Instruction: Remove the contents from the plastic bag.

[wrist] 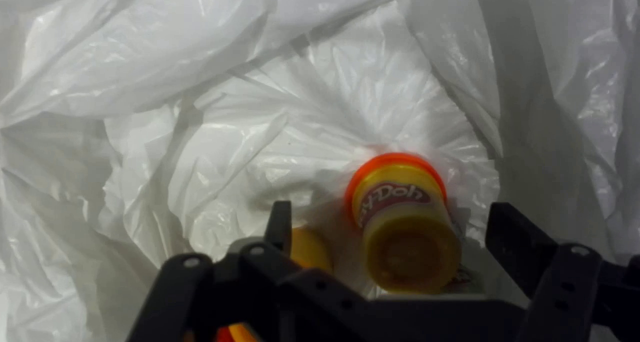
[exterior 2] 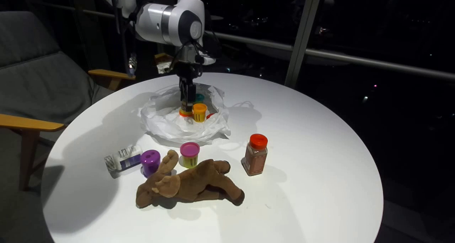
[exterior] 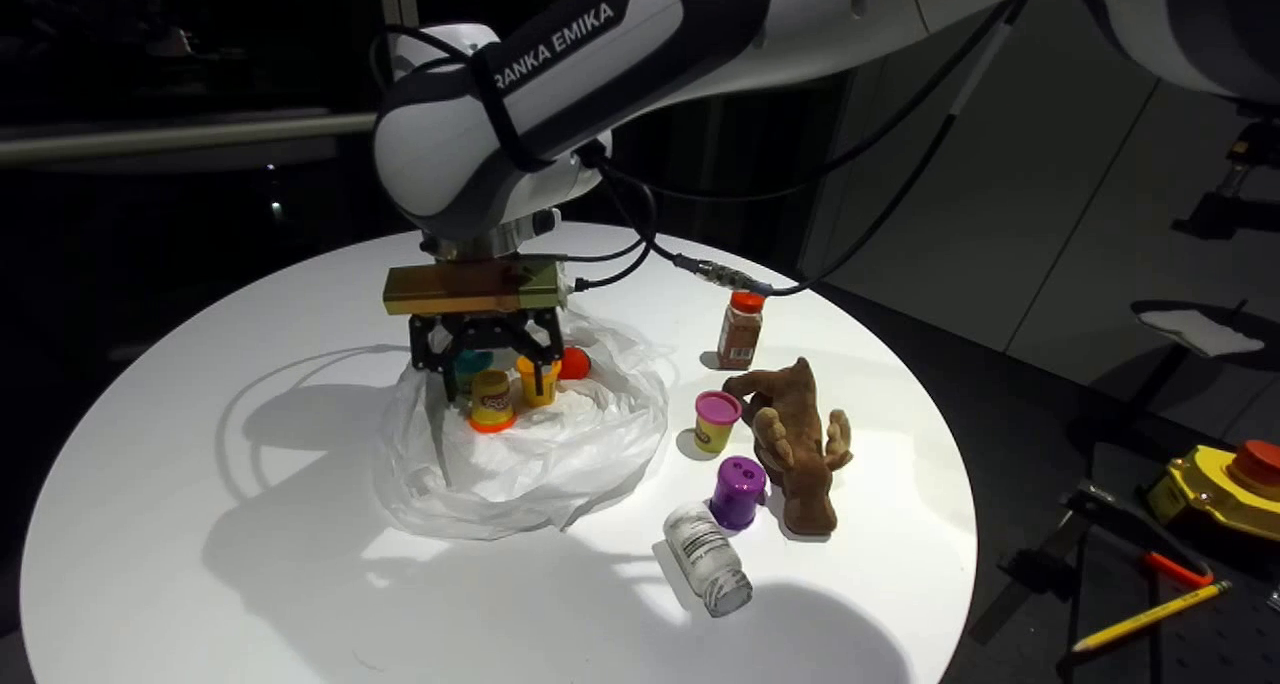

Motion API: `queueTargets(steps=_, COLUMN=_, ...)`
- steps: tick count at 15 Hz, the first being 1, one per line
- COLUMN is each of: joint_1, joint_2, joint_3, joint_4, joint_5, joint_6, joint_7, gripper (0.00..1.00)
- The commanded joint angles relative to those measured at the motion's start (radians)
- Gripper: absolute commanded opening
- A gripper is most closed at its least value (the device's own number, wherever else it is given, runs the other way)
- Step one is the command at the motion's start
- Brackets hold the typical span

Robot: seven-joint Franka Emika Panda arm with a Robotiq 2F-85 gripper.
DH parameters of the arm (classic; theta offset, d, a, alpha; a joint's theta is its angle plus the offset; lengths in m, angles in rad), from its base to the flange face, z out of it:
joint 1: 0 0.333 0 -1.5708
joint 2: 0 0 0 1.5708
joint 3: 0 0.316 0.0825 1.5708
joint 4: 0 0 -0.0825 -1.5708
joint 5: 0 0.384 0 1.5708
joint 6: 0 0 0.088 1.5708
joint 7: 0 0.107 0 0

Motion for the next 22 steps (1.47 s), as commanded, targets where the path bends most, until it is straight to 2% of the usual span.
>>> queueTargets(steps=1, joint_1=-0.014, joint_2=0.062, joint_3=0.009, joint_4=0.102, joint_5=0.023, joint_6=0.005, joint_7=-0.001, gripper=0.73)
queueTargets(steps=3, joint_1=-0.012, joint_2=0.061, joint_3=0.011, joint_4=0.112, joint_5=0.022, joint_6=-0.001, joint_7=0.001, gripper=0.68)
queueTargets(steps=8, joint_1=-0.002, joint_2=0.018, joint_3=0.016, joint_4=0.081, joint_5=0.012, joint_6=-0.007, joint_7=0.017, gripper=0.28)
queueTargets(steps=10, joint_1=0.001, joint_2=-0.006, joint_3=0.016, joint_4=0.053, joint_5=0.009, joint_6=-0.006, joint_7=0.022, gripper=0.17)
queueTargets(steps=15, joint_1=0.000, joint_2=-0.129, joint_3=0.003, joint_4=-0.094, joint_5=0.003, joint_6=0.009, joint_7=0.041, gripper=0.17)
queueTargets(steps=22, joint_1=0.038, joint_2=-0.387, joint_3=0.021, joint_4=-0.412, joint_5=0.000, joint_6=0.022, joint_7=0.015, gripper=0.17)
